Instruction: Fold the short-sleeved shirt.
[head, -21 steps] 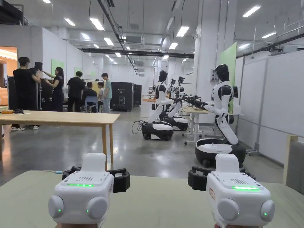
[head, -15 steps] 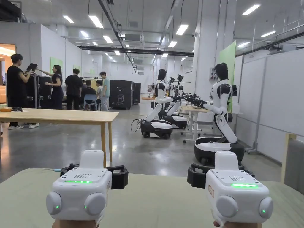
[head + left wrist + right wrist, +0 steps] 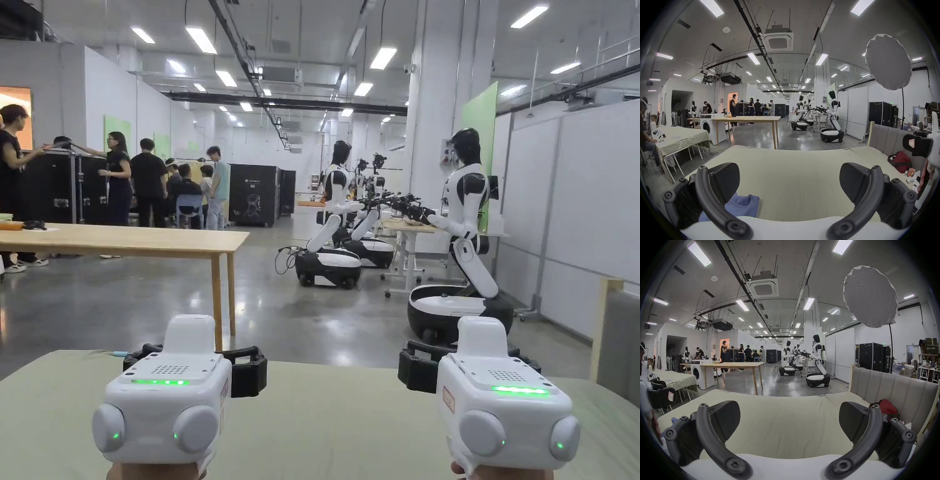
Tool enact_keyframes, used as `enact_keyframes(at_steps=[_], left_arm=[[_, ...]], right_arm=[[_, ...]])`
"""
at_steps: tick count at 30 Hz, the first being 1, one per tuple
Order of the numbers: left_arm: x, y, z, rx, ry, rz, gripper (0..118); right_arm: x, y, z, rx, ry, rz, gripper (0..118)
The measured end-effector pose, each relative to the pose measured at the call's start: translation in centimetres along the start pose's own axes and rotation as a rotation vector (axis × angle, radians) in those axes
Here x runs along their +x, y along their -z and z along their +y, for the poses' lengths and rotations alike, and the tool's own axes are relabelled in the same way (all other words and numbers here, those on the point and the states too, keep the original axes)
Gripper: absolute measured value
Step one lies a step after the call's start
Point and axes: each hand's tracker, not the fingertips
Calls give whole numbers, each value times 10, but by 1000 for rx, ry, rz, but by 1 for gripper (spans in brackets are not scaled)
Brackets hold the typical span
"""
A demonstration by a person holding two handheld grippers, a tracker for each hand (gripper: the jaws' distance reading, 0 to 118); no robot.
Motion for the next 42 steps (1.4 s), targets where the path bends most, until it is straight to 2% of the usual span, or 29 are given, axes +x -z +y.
enact_keyframes(at_steps=[2,4,5,7,8,11,12,13,15,17,18,19,20,22,24,25,27,30,32,33,34,36,39,42], left_arm=[[1,-1,0,3,29,9,118],[6,0,-2,27,167,29,118],[12,0,-2,37,286,41,118],[22,1,-3,54,490,59,118],[27,1,-4,49,598,48,118],[40,7,-19,-6,983,16,118],[46,10,-33,-27,1168,22,118],[51,12,-46,-46,1318,21,118],[57,14,-86,-55,1696,56,118],[58,15,-117,-5,1931,91,118],[56,15,-126,10,1935,79,118],[56,14,-129,-1,1902,61,118],[57,13,-124,-30,1771,31,118],[57,12,-95,-76,1375,-29,118],[37,15,-51,-97,876,-66,118],[31,14,-36,-94,706,-88,118],[7,8,-7,-7,322,-137,118],[-10,-2,1,78,29,-135,118],[-14,-4,-4,93,-39,-80,118],[-15,-4,-8,81,-43,-59,118],[-15,-3,-10,73,-34,-55,118],[-8,-6,-15,58,-1,-65,118],[-2,-5,-19,95,72,-14,118],[-3,-3,-14,84,53,-31,118]], right_arm=[[0,0,0,1,-12,6,118],[0,2,1,-3,-47,45,118],[-1,3,2,-9,-97,70,118],[-10,3,2,14,-297,61,118],[-15,3,-1,24,-432,71,118],[-34,0,-29,78,-932,82,118],[-39,-1,-46,94,-1136,81,118],[-42,-2,-61,97,-1302,96,118],[-43,-5,-106,106,-1730,135,118],[-39,-4,-140,71,-2031,150,118],[-33,2,-158,39,-2092,146,118],[-32,2,-159,22,-2067,158,118],[-32,2,-153,4,-1982,165,118],[-32,1,-125,-9,-1656,95,118],[-28,6,-84,-69,-1239,64,118],[-25,7,-68,-88,-1062,58,118],[-9,9,-30,-113,-588,84,118],[21,8,-8,-108,-28,159,118],[37,1,-11,-62,207,183,118],[41,-2,-16,-25,278,188,118],[39,-4,-19,-17,273,148,118],[37,-5,-20,-37,214,101,118],[30,-4,-22,-42,176,109,118],[22,-3,-21,-53,125,99,118]])
